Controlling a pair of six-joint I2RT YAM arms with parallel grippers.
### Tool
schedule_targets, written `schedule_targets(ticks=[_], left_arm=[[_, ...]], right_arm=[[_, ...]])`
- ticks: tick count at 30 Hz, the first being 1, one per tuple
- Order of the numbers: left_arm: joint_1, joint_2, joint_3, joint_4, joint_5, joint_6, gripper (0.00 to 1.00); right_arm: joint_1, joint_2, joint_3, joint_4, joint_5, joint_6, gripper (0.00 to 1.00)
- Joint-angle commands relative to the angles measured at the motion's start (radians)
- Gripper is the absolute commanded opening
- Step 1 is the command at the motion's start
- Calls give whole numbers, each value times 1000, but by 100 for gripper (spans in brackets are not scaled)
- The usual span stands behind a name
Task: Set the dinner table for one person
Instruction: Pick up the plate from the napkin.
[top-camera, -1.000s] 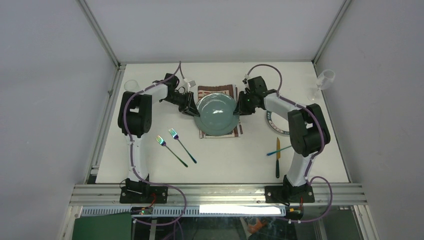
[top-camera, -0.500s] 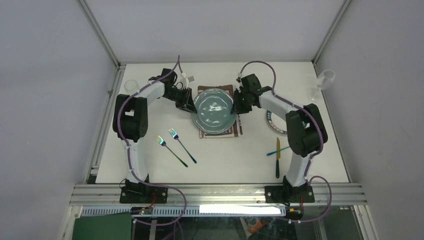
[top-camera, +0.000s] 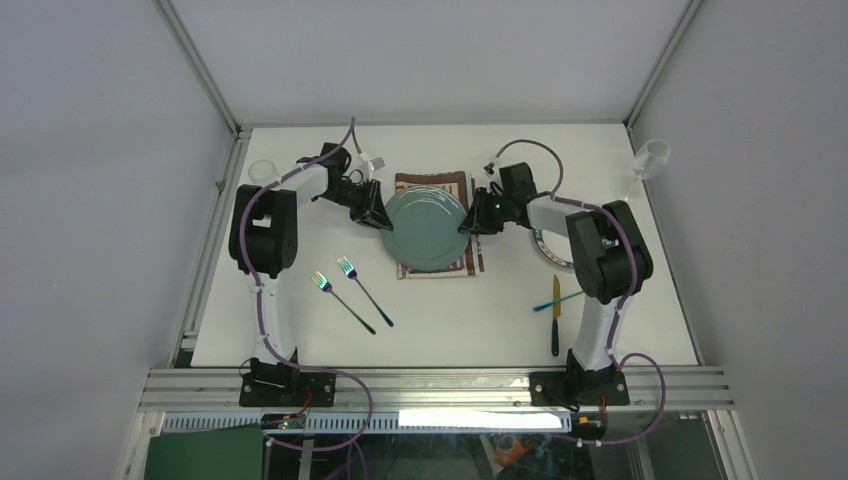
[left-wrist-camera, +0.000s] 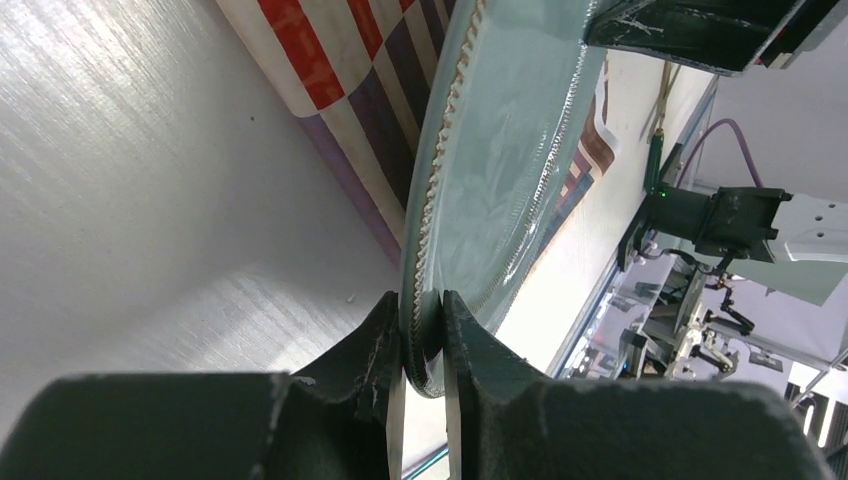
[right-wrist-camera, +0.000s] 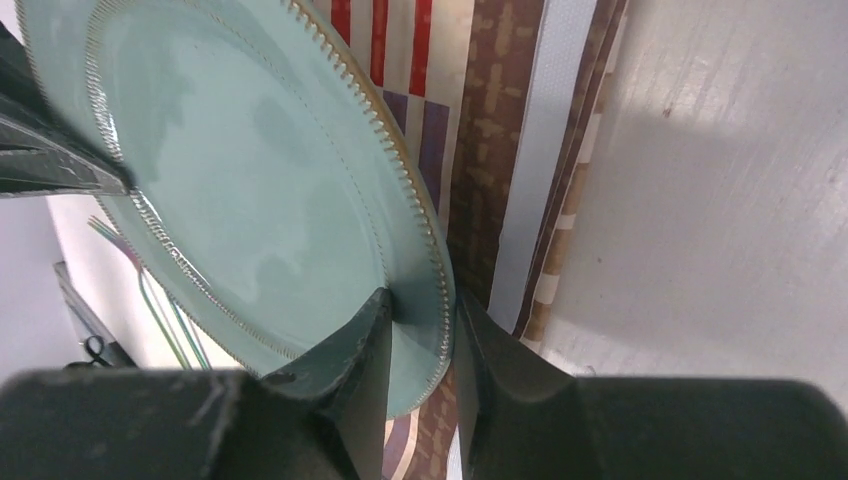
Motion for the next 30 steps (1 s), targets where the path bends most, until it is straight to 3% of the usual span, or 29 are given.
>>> schedule_targets(ticks=[1, 4, 12, 13, 15, 18, 23, 30], left_arm=[[-107, 36, 14, 95, 187, 10, 0], [-107, 58, 11, 96, 194, 14, 7], [-109, 67, -25, 137, 160, 9, 14], [-112, 65, -31, 147, 149, 5, 14], [-113, 64, -34, 153, 147, 2, 9], [-115, 65, -29, 155, 159, -4, 2], [-115, 73, -23, 155, 158, -10, 0], [-114, 57, -16, 155, 155, -18, 0]], right_arm=[[107, 17, -24, 361, -448, 194, 23], [87, 22, -72, 464, -455, 261, 31], [27, 94, -144, 649, -455, 261, 31], [27, 98, -149, 675, -471, 380, 43], [27, 103, -159, 729, -476, 456, 48], [29, 113, -162, 793, -507, 554, 27], [29, 127, -144, 783, -533, 547, 0], [41, 95, -128, 743, -543, 491, 0]])
